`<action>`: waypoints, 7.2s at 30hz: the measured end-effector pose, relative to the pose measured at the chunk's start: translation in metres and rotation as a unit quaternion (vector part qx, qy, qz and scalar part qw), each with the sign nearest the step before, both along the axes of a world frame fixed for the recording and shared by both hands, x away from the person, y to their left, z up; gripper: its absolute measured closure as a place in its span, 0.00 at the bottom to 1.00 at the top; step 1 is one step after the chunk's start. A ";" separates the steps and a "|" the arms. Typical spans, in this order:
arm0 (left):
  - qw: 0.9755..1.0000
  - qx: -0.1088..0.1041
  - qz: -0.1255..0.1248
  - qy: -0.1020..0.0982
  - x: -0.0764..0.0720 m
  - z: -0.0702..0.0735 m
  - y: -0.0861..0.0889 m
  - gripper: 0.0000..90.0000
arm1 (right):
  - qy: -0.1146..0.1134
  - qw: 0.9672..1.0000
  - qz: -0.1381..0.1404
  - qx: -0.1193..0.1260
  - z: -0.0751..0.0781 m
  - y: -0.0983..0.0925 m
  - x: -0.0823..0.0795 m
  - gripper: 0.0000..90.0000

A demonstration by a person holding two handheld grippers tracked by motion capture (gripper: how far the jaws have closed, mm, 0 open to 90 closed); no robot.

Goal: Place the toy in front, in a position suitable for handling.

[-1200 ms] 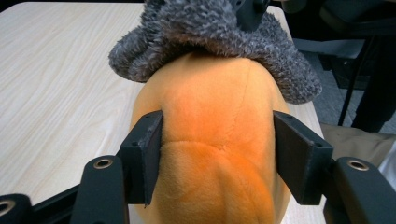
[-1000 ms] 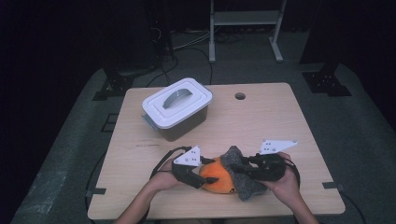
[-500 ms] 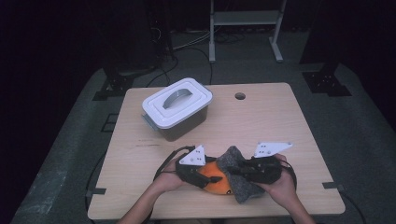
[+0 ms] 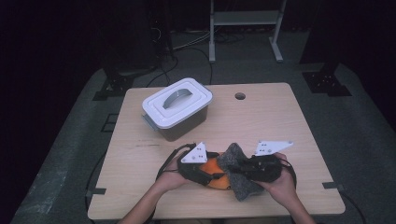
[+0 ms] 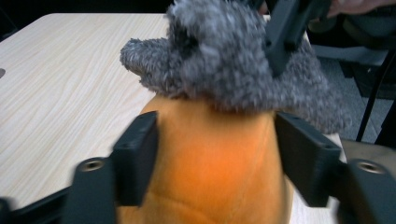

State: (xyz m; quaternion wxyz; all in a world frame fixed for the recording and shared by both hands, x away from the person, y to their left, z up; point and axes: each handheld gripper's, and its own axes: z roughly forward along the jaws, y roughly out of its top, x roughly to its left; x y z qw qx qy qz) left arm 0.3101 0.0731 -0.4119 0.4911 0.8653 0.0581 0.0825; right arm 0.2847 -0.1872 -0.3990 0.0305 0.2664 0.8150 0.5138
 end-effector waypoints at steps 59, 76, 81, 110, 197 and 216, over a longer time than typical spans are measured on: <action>0.998 0.004 0.022 0.060 0.010 -0.007 0.013 0.15 | 0.053 0.999 0.007 0.007 -0.019 -0.018 0.008 0.79; 0.999 -0.022 0.035 0.011 0.007 -0.003 0.007 0.24 | 0.036 0.999 -0.021 0.007 -0.014 -0.018 0.015 0.79; 0.999 -0.011 0.032 0.021 0.008 -0.006 0.010 0.31 | 0.018 1.000 -0.003 0.002 -0.006 -0.006 0.008 0.79; 0.998 0.001 0.024 0.057 0.012 -0.006 0.018 0.28 | 0.052 0.999 -0.005 0.008 -0.017 -0.012 0.013 0.79; 1.000 -0.010 0.026 -0.004 -0.001 -0.003 0.002 0.48 | 0.007 1.000 -0.013 0.009 -0.005 -0.004 0.006 0.78; 0.997 0.034 0.004 0.063 0.008 -0.014 0.010 0.19 | 0.032 0.999 0.026 -0.007 -0.019 0.004 0.005 0.78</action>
